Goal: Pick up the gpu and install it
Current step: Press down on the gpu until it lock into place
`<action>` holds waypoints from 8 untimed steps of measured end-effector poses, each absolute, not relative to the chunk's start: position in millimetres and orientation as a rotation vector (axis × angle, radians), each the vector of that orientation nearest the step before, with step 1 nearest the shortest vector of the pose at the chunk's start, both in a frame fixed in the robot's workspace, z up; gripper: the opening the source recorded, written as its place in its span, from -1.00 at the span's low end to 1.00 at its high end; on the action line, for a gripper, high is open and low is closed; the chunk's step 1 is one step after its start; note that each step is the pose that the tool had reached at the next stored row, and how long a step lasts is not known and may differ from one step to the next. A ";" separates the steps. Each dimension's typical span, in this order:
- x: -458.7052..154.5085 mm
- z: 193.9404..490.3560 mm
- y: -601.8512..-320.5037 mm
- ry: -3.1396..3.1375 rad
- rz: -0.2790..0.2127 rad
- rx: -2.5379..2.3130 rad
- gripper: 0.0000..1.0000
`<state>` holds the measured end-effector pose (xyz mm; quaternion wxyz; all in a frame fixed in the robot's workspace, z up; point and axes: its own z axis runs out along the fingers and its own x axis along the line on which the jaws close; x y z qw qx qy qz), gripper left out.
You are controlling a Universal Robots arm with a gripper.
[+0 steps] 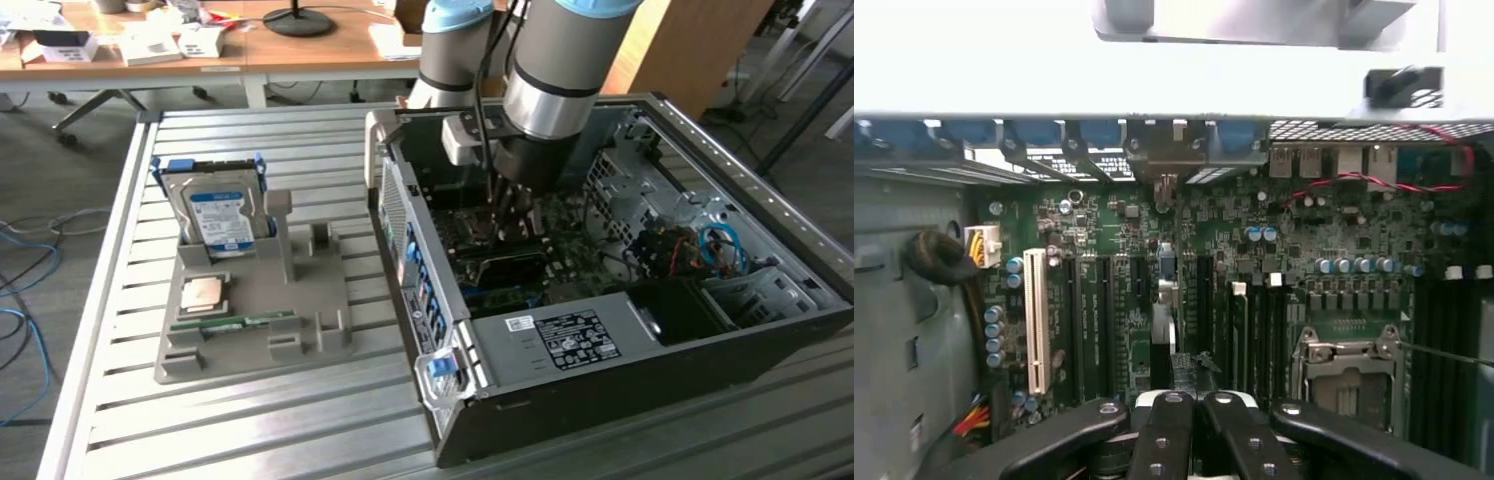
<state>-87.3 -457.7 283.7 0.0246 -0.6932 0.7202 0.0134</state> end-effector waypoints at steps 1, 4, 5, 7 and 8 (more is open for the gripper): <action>-87.3 287.2 -457.7 2.228 0.041 -2.144 -0.79; -87.3 298.0 -457.8 2.228 0.041 -2.144 -0.79; -87.3 301.6 -457.8 2.228 0.041 -2.144 -0.79; -87.3 308.7 -457.8 2.228 0.041 -2.144 -0.79; -87.3 312.4 -457.7 2.228 0.041 -2.144 -0.79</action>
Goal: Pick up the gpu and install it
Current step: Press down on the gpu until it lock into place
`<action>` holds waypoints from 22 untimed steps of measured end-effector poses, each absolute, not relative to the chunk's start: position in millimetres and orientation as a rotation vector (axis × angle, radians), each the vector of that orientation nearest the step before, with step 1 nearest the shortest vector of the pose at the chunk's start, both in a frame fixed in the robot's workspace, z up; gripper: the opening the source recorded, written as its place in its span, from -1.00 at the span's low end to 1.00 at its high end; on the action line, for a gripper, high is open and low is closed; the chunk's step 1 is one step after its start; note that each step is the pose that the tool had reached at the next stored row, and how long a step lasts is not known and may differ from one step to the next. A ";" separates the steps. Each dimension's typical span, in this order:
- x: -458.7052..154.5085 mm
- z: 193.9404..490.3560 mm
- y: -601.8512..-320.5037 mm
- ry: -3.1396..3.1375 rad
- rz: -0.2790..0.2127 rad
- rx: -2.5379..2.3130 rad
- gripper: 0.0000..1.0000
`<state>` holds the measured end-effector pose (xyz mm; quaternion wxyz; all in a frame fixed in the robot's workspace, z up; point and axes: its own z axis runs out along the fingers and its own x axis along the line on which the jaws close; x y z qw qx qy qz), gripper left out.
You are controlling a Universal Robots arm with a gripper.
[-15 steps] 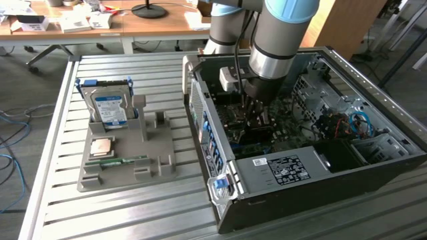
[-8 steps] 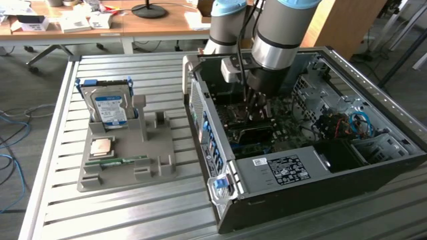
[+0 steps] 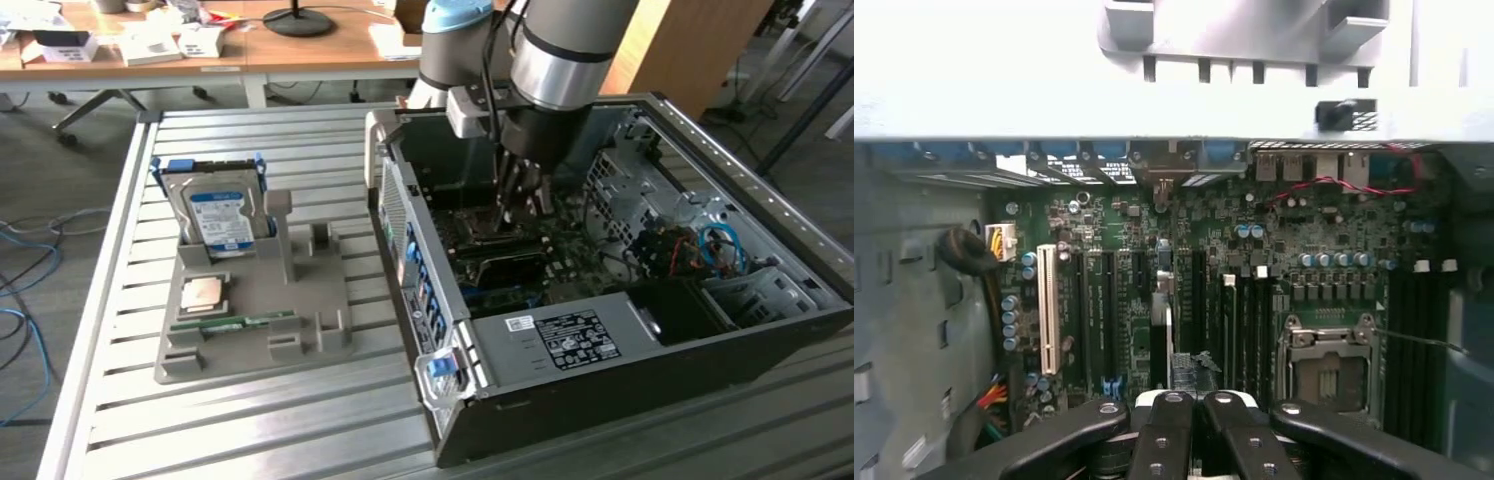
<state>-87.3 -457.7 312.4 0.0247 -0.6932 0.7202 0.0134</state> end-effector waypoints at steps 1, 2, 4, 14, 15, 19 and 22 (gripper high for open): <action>-87.3 315.9 -457.7 2.228 0.041 -2.144 -0.79; -87.3 319.4 -457.7 2.228 0.041 -2.144 -0.79; -87.3 326.2 -457.6 2.228 0.041 -2.144 -0.79; -87.3 351.9 -457.3 2.228 0.040 -2.145 -0.79; -87.3 351.9 -457.3 2.228 0.040 -2.145 -0.79; -85.3 352.0 -457.2 2.229 0.040 -2.145 -0.79; -82.3 352.0 -457.3 2.228 0.040 -2.145 -0.79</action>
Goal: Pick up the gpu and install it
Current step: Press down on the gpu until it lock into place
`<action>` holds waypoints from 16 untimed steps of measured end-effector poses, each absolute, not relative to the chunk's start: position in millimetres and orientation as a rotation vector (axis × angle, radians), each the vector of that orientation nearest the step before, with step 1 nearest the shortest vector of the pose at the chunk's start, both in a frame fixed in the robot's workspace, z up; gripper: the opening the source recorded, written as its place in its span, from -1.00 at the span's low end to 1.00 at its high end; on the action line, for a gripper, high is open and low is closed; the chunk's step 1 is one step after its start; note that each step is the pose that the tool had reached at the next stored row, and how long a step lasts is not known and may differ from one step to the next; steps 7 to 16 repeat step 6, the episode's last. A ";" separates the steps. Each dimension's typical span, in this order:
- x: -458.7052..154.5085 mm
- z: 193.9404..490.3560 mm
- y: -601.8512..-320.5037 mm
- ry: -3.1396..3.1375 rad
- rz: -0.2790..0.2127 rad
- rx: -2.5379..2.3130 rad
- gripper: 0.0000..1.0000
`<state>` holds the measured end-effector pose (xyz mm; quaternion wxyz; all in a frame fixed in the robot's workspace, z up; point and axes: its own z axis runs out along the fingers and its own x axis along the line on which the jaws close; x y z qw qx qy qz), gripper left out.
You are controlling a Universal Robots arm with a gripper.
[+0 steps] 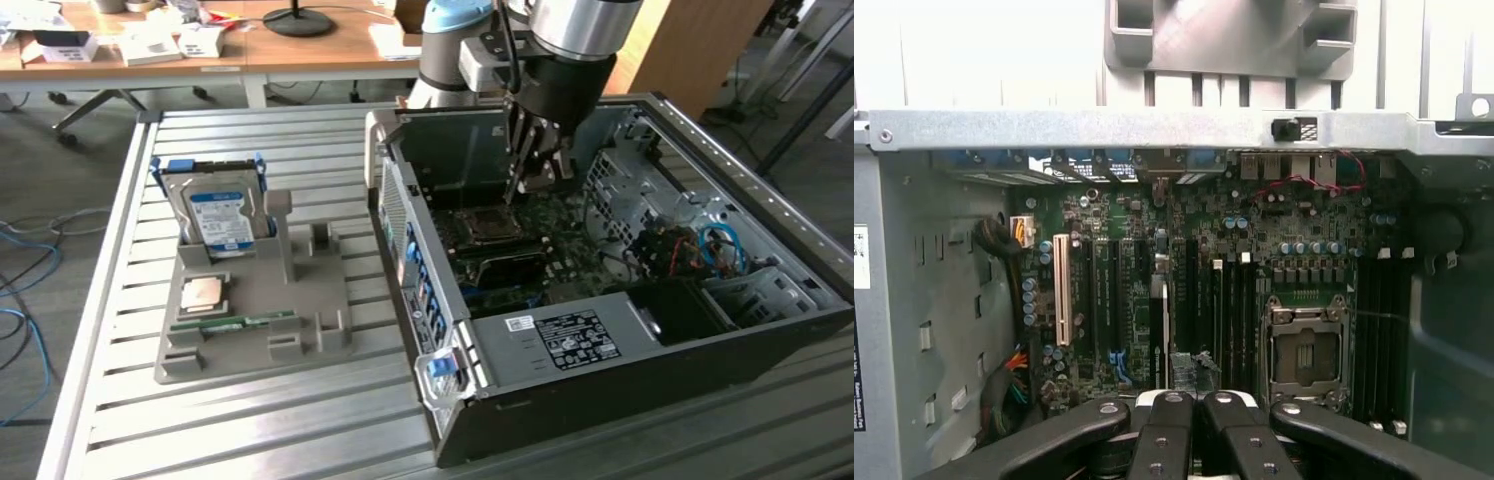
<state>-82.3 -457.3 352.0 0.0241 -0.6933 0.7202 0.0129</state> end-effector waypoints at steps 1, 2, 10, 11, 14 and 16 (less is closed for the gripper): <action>-82.2 352.0 -457.3 2.228 0.040 -2.145 -0.79; -82.2 352.0 -457.3 2.228 0.040 -2.145 -0.79; -82.1 352.0 -457.3 2.228 0.040 -2.145 -0.79; -82.1 352.0 -457.3 2.228 0.040 -2.145 -0.79; -82.1 352.0 -457.3 2.228 0.040 -2.145 -0.79; -82.1 352.0 -457.3 2.228 0.040 -2.145 -0.79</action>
